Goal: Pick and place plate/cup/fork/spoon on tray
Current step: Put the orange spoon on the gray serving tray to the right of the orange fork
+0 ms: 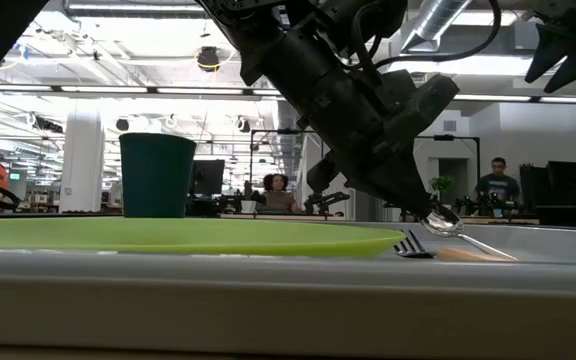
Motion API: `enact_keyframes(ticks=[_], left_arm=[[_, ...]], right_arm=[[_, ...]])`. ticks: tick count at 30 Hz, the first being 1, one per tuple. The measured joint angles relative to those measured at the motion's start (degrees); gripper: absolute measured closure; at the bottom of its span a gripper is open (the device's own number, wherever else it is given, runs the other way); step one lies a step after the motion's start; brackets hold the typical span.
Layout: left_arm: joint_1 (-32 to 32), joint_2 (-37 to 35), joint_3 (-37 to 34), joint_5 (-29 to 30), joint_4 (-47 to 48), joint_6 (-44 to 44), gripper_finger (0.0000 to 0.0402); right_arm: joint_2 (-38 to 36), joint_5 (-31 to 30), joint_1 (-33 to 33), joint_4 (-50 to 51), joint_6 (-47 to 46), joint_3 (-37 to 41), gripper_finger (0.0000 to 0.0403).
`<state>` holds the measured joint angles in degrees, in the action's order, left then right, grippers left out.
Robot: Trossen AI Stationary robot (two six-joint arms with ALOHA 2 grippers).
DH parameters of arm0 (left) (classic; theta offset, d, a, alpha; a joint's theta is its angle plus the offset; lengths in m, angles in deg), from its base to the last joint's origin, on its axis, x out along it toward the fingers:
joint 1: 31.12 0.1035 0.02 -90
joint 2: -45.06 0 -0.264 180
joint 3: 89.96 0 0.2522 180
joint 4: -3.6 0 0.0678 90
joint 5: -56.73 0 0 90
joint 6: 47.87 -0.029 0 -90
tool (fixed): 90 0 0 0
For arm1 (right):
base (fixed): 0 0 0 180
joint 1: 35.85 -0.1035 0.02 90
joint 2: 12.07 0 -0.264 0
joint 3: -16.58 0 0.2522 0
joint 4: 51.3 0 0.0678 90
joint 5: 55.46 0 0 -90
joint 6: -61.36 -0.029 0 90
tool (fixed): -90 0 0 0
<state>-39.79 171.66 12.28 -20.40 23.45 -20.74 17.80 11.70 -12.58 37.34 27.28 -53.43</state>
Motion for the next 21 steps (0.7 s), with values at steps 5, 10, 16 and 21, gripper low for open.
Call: enact_keyframes(ticks=[5,10,16,21], left_arm=[[0.0,0.0,0.0,0.9,0.1,0.1,0.0401],[0.2,0.0,0.0,1.4,1.4,1.0,0.0401],[0.4,0.0,0.0,1.4,2.0,1.5,0.0401],[0.4,0.0,0.0,1.7,-0.2,1.4,0.0402]], right_arm=[[0.0,0.0,0.0,-0.1,0.0,0.0,0.0121],[0.0,0.0,0.0,-0.1,-0.4,0.0,0.0121],[0.0,0.0,0.0,-0.3,-0.4,0.0,0.0121],[0.0,0.0,0.0,-0.3,-0.4,0.0,0.0121]])
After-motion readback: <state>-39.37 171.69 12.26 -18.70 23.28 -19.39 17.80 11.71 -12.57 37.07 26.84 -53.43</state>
